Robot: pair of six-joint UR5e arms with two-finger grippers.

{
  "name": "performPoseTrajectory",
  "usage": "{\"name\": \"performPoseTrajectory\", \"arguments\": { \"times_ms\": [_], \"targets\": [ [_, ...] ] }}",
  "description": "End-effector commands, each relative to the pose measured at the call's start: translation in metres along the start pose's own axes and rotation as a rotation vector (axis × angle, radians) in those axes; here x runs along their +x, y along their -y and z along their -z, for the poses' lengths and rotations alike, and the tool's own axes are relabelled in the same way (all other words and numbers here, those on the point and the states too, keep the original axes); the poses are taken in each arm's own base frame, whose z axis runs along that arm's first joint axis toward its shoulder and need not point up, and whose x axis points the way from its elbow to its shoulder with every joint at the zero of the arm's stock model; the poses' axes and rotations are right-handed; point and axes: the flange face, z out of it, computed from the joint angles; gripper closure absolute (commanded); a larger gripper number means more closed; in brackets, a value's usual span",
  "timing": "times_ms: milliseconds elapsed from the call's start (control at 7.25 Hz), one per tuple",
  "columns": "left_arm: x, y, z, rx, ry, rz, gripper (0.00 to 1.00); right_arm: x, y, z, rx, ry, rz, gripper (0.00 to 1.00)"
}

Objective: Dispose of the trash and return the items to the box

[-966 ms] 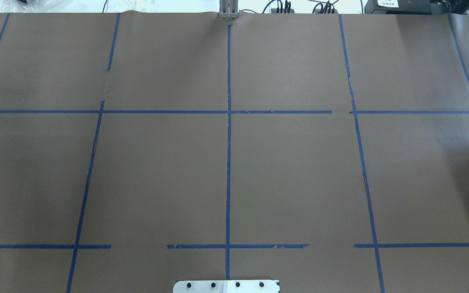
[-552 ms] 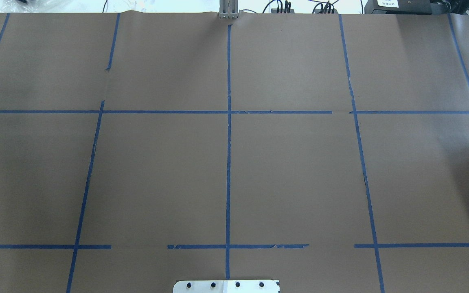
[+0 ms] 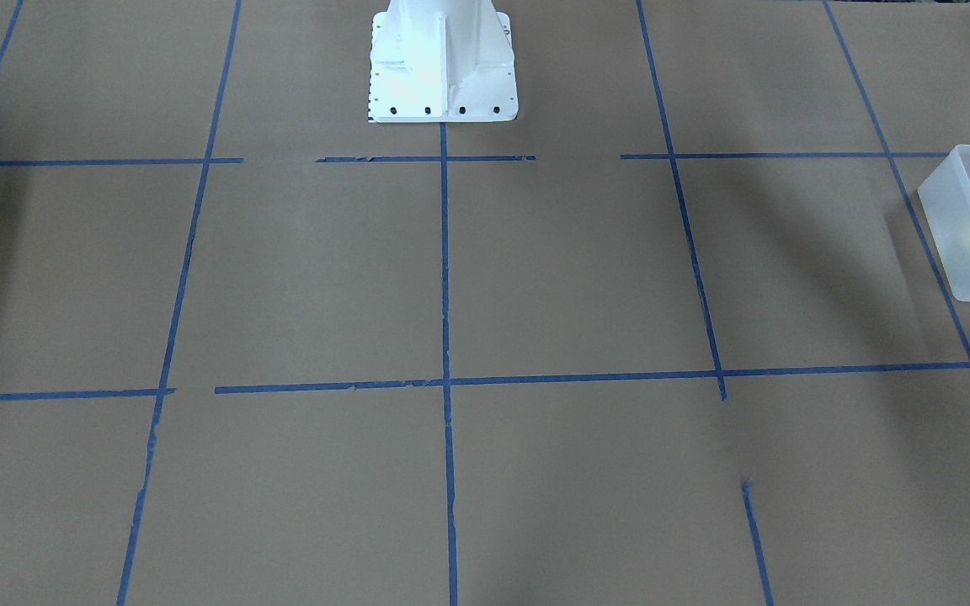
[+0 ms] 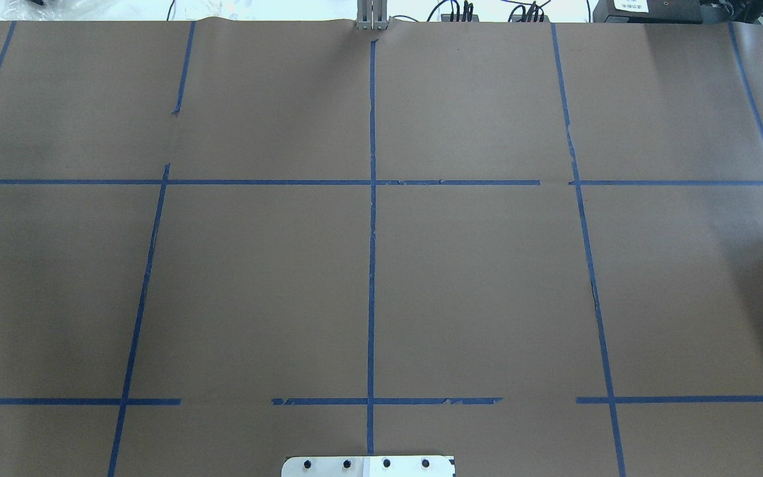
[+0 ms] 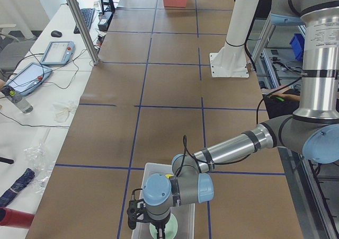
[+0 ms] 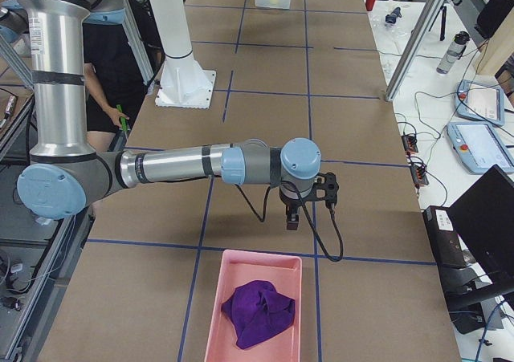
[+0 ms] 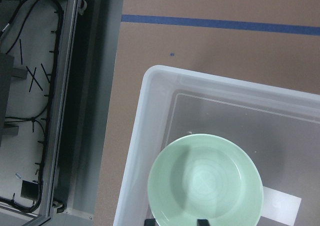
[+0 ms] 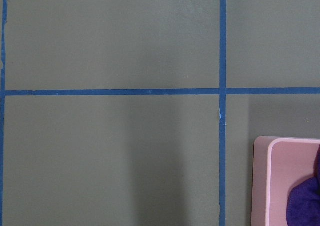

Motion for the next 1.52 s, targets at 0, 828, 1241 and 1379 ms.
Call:
{"name": "performPoseTrajectory", "arguments": {
  "times_ms": [0,828,1241,1379],
  "targets": [
    [0.022,0.017,0.047,0.097,0.000,-0.035,0.00,-0.003,0.000,0.003,0.005,0.000,0.007,0.00],
    [0.183,0.066,0.159,0.276,-0.126,-0.108,0.00,-0.006,-0.008,0.010,0.020,-0.003,0.018,0.00],
    [0.206,0.058,0.135,0.166,-0.149,-0.139,0.00,-0.003,-0.009,0.008,0.016,-0.008,0.012,0.00],
    [0.203,0.055,0.131,0.132,-0.138,-0.203,0.00,0.000,-0.009,0.006,0.012,-0.011,0.008,0.00]
  ]
}}
